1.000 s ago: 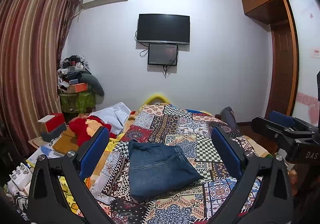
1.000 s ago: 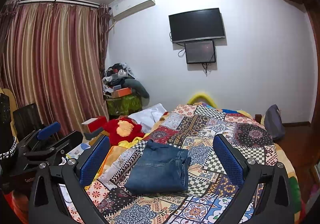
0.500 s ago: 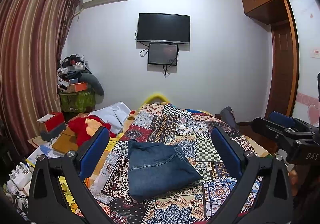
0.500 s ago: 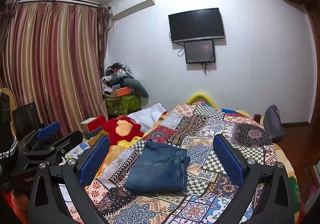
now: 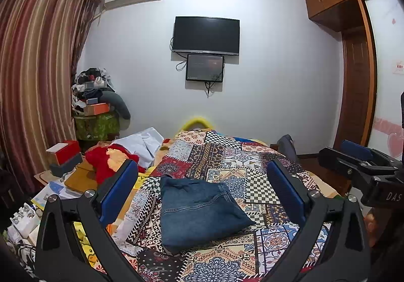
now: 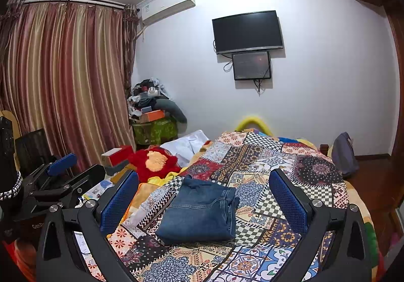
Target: Fold large clothes
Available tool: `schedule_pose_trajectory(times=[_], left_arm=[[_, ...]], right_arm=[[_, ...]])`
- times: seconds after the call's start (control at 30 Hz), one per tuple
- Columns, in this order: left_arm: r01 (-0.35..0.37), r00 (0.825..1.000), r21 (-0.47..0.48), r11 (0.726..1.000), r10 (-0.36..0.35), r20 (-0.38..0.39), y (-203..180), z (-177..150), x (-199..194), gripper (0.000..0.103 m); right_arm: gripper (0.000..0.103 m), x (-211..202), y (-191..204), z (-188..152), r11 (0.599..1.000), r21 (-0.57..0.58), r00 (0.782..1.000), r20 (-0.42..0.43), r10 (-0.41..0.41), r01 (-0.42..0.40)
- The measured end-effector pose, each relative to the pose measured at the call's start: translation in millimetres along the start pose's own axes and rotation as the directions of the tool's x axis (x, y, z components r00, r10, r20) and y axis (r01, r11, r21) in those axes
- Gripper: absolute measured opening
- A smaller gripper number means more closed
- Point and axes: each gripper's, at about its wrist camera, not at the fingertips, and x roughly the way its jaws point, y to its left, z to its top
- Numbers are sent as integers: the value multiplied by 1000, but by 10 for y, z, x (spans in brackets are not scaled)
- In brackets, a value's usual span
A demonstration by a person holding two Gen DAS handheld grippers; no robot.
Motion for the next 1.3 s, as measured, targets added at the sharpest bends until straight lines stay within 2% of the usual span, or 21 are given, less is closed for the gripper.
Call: schedule_pose_trajectory(times=[1.3], left_arm=[[83,996,-16,996,-83,-28,69,-71,116,103]], right_arm=[[103,106,9,6,999,15,999,-23,-41,42]])
